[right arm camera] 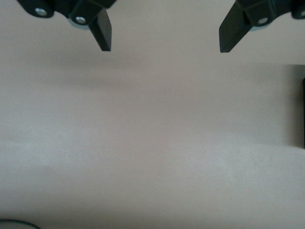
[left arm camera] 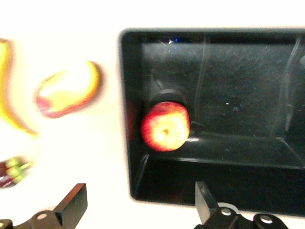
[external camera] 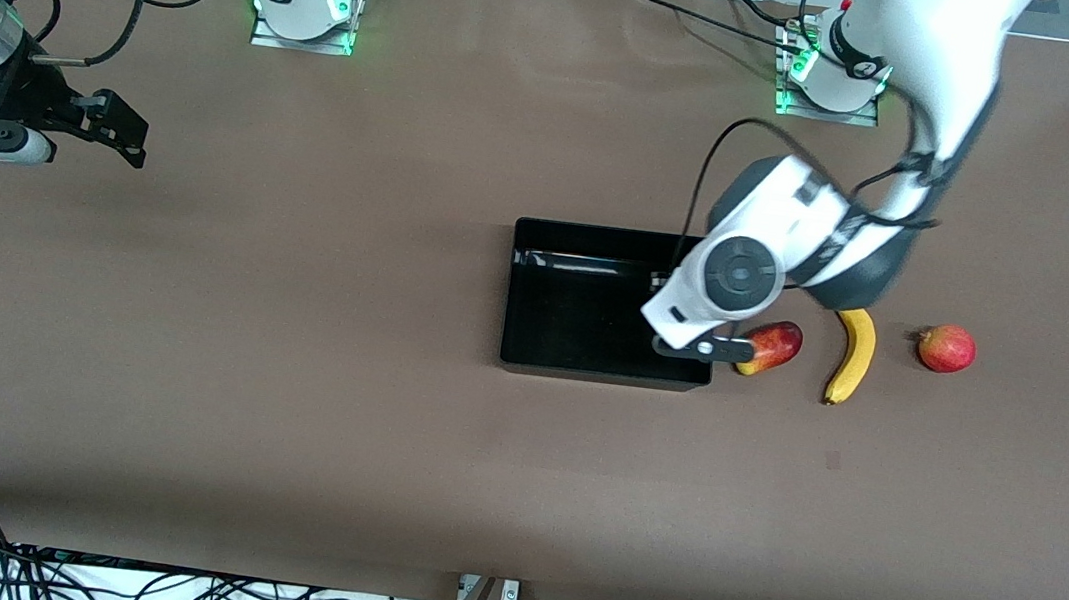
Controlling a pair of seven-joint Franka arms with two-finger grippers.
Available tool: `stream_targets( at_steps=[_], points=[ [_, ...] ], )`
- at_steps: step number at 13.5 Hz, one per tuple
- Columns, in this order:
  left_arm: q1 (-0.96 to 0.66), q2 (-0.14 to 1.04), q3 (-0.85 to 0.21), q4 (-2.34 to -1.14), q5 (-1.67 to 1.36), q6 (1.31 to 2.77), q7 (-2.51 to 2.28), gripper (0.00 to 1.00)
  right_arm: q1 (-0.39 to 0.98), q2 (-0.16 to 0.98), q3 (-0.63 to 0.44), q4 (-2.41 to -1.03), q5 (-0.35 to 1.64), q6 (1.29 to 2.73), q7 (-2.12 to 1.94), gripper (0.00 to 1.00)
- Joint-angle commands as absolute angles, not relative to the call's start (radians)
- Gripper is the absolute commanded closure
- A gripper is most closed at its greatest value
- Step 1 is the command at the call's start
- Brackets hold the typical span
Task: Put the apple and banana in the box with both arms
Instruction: 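Lower the apple into the box and open the left gripper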
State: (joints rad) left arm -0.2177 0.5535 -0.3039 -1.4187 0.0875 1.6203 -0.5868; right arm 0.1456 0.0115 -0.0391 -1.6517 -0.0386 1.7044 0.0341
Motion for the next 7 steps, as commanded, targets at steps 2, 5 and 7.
stream_targets(
  at_steps=[2, 5, 7],
  points=[
    [-0.225, 0.589, -0.308, -1.368, 0.092, 1.580, -0.604, 0.00, 0.133, 0.018, -0.026, -1.635, -0.055, 1.701, 0.025, 0.00],
    [-0.189, 0.581, -0.293, -1.355, 0.100, 1.577, -0.566, 0.00, 0.133, 0.017, -0.026, -1.635, -0.055, 1.703, 0.025, 0.00],
    [-0.094, 0.578, -0.291, -1.355, 0.103, 1.575, -0.418, 0.00, 0.133, 0.017, -0.026, -1.635, -0.055, 1.701, 0.025, 0.00]
  ],
)
